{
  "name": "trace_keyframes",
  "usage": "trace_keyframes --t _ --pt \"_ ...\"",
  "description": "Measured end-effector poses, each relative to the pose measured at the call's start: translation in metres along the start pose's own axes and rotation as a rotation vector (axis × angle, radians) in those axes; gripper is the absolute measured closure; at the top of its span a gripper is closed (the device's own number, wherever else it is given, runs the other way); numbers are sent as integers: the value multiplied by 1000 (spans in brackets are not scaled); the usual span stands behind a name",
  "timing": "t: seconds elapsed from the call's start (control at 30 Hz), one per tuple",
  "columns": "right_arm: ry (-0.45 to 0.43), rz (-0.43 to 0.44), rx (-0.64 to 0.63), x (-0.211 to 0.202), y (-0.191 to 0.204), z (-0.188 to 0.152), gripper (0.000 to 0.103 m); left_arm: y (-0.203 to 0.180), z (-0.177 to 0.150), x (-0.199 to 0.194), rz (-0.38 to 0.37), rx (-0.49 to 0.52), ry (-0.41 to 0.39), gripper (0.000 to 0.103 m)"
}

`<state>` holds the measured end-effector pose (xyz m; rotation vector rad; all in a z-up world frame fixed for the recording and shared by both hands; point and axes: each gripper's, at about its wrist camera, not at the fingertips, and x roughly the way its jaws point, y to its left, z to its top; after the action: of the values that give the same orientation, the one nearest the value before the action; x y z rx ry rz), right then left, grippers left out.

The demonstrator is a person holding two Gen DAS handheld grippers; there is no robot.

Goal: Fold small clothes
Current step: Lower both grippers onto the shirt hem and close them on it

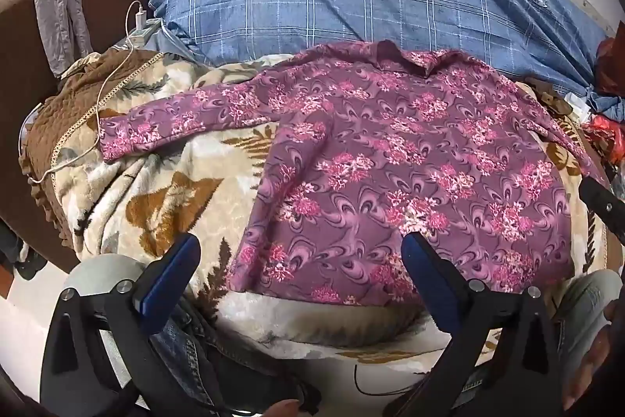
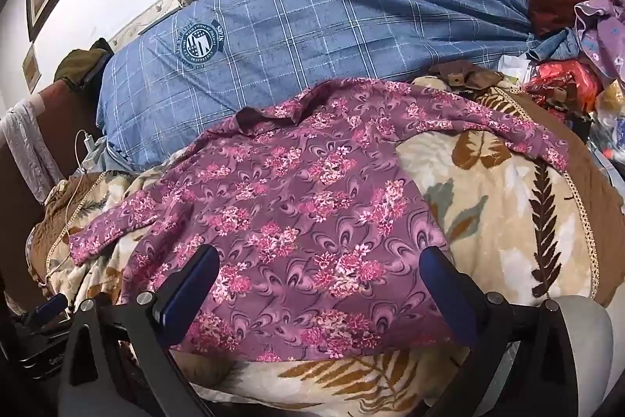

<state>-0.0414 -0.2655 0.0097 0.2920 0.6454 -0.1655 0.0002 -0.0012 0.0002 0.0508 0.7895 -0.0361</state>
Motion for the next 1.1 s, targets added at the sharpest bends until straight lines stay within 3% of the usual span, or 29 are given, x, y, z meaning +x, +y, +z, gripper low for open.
trace_keyframes --t 0.1,0.27,0.4,0.53,0.73,0.77,0.83,0.87,0.93,1.0,1.1 --pt "12 6 9 2 -2 -2 0 -1 -9 1 -14 -3 6 0" --pt "36 2 35 -1 -25 -11 3 9 -15 24 -41 -52 81 0" --pt "53 -8 47 0 -58 -8 12 20 -11 40 -65 -61 105 0" --pt "121 -60 56 25 -84 -8 31 40 -5 58 -72 -79 132 0" --pt "244 -102 74 74 -96 -14 40 50 4 92 -153 -102 188 1" --pt "269 -109 70 82 -97 -18 46 49 4 102 -165 -98 204 4" --pt "320 -112 62 94 -95 -26 75 49 4 115 -182 -99 245 31" --pt "333 -111 58 96 -95 -29 80 50 2 122 -202 -112 269 38" --pt "357 -113 45 98 -94 -33 94 52 -3 131 -221 -140 315 80" --pt "363 -109 47 95 -93 -32 98 55 -5 127 -221 -149 311 99" --pt "365 -78 54 77 -92 -29 100 61 -4 106 -263 -156 318 101"
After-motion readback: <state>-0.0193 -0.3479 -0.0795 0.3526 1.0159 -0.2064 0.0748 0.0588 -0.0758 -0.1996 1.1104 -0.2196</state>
